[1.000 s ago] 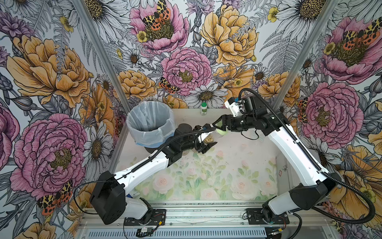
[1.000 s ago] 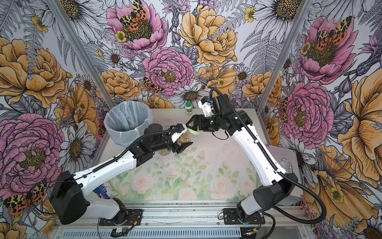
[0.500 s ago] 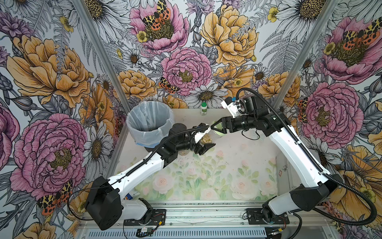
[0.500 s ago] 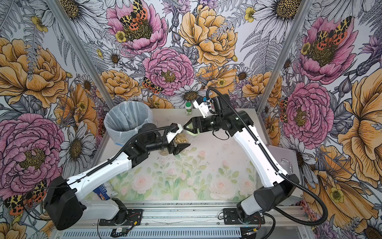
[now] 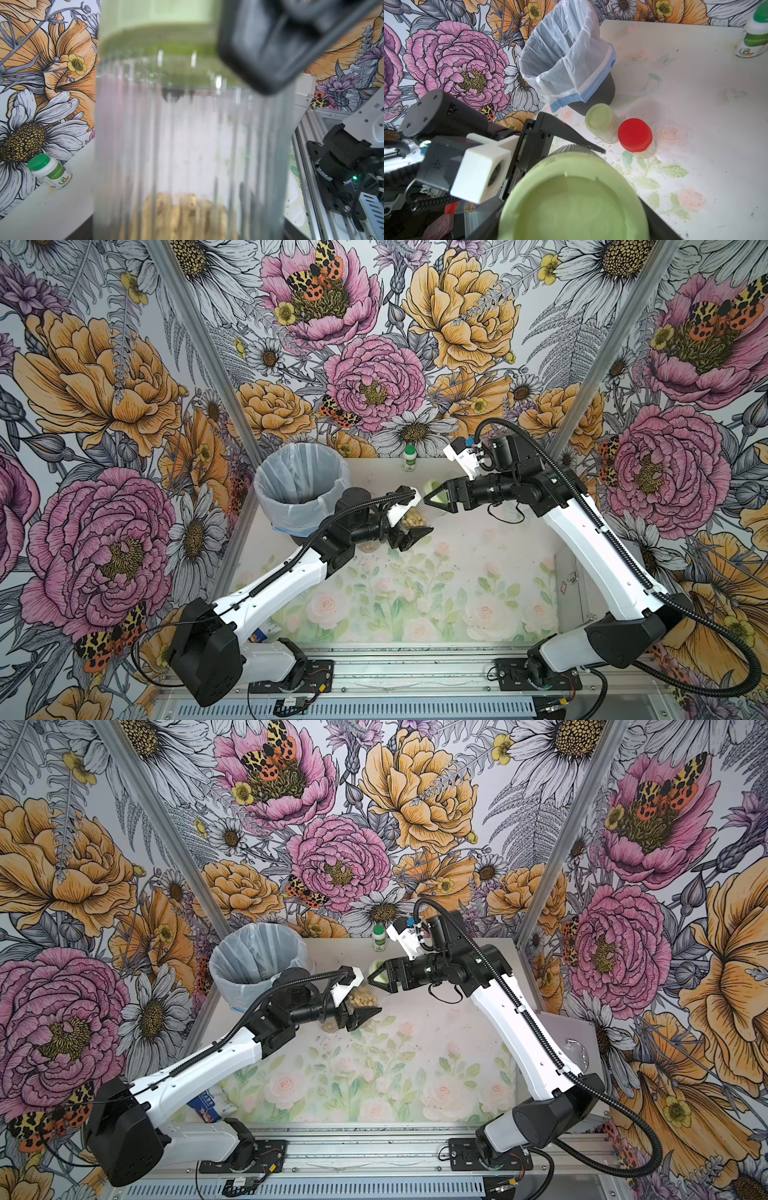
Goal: Empty moldy peanuts from jars
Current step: Unscrew the lid from the jar.
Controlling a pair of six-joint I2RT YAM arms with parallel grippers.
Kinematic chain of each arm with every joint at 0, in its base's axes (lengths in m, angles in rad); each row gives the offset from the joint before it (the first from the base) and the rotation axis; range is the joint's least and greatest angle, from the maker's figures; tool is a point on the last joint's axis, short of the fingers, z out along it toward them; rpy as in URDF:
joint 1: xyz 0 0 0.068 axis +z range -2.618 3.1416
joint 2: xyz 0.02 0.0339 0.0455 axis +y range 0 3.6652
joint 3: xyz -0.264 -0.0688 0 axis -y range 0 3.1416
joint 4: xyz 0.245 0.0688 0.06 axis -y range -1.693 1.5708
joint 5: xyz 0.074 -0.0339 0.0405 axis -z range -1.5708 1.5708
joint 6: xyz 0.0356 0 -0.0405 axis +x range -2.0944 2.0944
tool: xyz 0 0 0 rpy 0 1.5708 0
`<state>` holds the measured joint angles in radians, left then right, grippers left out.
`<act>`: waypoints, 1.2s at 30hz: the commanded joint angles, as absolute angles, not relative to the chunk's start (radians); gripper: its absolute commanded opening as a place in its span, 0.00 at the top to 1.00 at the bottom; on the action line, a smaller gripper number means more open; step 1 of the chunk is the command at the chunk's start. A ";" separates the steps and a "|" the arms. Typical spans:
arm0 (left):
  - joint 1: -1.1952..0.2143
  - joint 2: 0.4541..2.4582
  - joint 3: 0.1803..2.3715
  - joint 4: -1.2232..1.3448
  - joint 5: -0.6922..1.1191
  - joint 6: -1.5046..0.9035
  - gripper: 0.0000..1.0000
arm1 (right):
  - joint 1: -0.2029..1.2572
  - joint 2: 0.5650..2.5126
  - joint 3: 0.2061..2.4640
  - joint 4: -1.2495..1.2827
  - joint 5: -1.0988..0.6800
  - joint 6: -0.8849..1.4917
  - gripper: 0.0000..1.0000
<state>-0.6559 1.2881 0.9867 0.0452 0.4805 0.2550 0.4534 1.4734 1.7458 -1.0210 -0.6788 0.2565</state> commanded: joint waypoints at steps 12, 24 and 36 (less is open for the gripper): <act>-0.634 1.220 0.985 0.212 0.486 0.228 0.73 | 0.457 1.436 1.735 -1.060 -0.713 0.232 0.12; -0.629 1.217 0.975 0.211 0.469 0.231 0.73 | 0.457 1.406 1.740 -1.058 -0.752 0.202 0.02; -0.630 1.218 0.976 0.210 0.436 0.239 0.73 | 0.447 1.279 1.723 -1.049 -0.654 0.258 0.01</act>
<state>-0.6380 1.2575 0.9703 0.1101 0.4583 0.2371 0.4541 1.3083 1.7248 -1.0580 -0.7181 0.2184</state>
